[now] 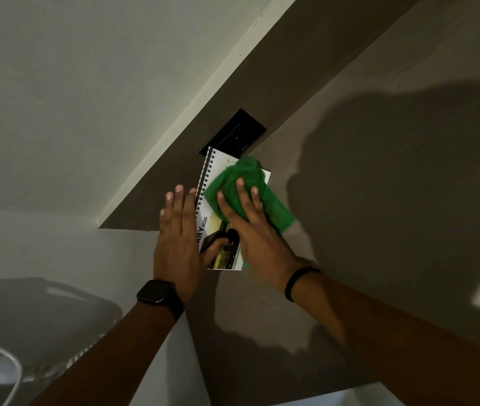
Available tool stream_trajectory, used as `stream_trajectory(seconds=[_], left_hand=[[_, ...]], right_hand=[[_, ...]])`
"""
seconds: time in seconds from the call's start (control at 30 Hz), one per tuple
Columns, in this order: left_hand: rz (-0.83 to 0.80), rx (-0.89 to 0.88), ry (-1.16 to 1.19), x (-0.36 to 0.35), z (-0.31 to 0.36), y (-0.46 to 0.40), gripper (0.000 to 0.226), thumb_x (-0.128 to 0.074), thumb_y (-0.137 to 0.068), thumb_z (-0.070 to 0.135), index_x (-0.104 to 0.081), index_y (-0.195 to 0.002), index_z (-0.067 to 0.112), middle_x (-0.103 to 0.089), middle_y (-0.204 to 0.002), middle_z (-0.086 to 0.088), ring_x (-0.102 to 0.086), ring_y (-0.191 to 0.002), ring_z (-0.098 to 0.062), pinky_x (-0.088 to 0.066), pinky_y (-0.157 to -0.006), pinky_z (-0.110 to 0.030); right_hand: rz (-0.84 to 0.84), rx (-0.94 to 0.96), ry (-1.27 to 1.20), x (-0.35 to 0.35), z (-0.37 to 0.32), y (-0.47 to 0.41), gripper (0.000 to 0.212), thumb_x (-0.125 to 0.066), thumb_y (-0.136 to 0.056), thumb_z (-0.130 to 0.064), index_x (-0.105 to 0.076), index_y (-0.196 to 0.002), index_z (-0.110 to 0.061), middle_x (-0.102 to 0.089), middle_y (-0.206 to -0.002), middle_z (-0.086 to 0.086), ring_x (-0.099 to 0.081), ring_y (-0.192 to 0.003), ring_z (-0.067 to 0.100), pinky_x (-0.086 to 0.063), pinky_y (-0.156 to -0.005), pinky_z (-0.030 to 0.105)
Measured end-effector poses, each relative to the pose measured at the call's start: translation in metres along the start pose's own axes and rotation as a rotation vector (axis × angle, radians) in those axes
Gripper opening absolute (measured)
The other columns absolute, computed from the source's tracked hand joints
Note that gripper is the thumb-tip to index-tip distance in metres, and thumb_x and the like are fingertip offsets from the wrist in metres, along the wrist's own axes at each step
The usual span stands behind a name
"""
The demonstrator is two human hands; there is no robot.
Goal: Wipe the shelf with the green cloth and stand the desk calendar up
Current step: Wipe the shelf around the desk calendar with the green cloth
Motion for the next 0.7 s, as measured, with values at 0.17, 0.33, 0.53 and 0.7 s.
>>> stream_trajectory(seconds=[0.17, 0.33, 0.53, 0.7], left_hand=[[-0.001, 0.014, -0.012, -0.001, 0.003, -0.001, 0.116, -0.08, -0.085, 0.054, -0.011, -0.166, 0.007, -0.013, -0.175, -0.021, -0.005, -0.161, -0.035, -0.016, -0.128, -0.059], [-0.015, 0.018, 0.004, 0.0, 0.002, 0.0, 0.115, -0.079, -0.086, 0.054, -0.013, -0.167, 0.007, -0.01, -0.175, -0.019, -0.005, -0.162, -0.036, -0.016, -0.129, -0.061], [-0.061, 0.047, -0.065, 0.006, 0.002, -0.001, 0.112, -0.062, -0.092, 0.074, -0.008, -0.169, 0.014, -0.002, -0.177, -0.017, -0.001, -0.163, -0.037, -0.011, -0.129, -0.064], [0.108, 0.179, 0.065, 0.022, 0.032, -0.015, 0.106, -0.036, -0.092, 0.085, -0.006, -0.17, 0.02, -0.001, -0.178, -0.017, 0.006, -0.164, -0.036, -0.003, -0.13, -0.06]], right_hand=[[0.121, -0.138, -0.105, 0.014, -0.006, -0.034, 0.095, -0.052, -0.099, 0.008, -0.002, -0.167, -0.037, 0.023, -0.175, 0.002, 0.018, -0.16, 0.038, -0.035, -0.121, 0.064], [-0.05, 0.02, 0.018, 0.005, -0.004, -0.003, 0.1, -0.055, -0.095, 0.009, -0.005, -0.167, -0.039, 0.023, -0.175, -0.002, 0.018, -0.161, 0.034, -0.033, -0.124, 0.059], [-0.098, -0.108, -0.111, 0.065, 0.002, 0.013, 0.072, -0.043, -0.109, -0.006, -0.011, -0.166, -0.038, 0.017, -0.173, -0.01, 0.007, -0.162, 0.027, -0.03, -0.121, 0.042], [-0.088, -0.209, -0.006, 0.178, -0.007, 0.003, 0.058, -0.038, -0.113, -0.023, -0.016, -0.166, -0.03, 0.005, -0.176, 0.005, 0.0, -0.162, 0.032, -0.008, -0.123, 0.031]])
Point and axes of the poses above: each hand's wrist, its own y-axis away from the middle knuckle, its own x-axis out of the back of the hand, z = x × y, the point moved 1 cm from there along -y, towards the middle knuckle
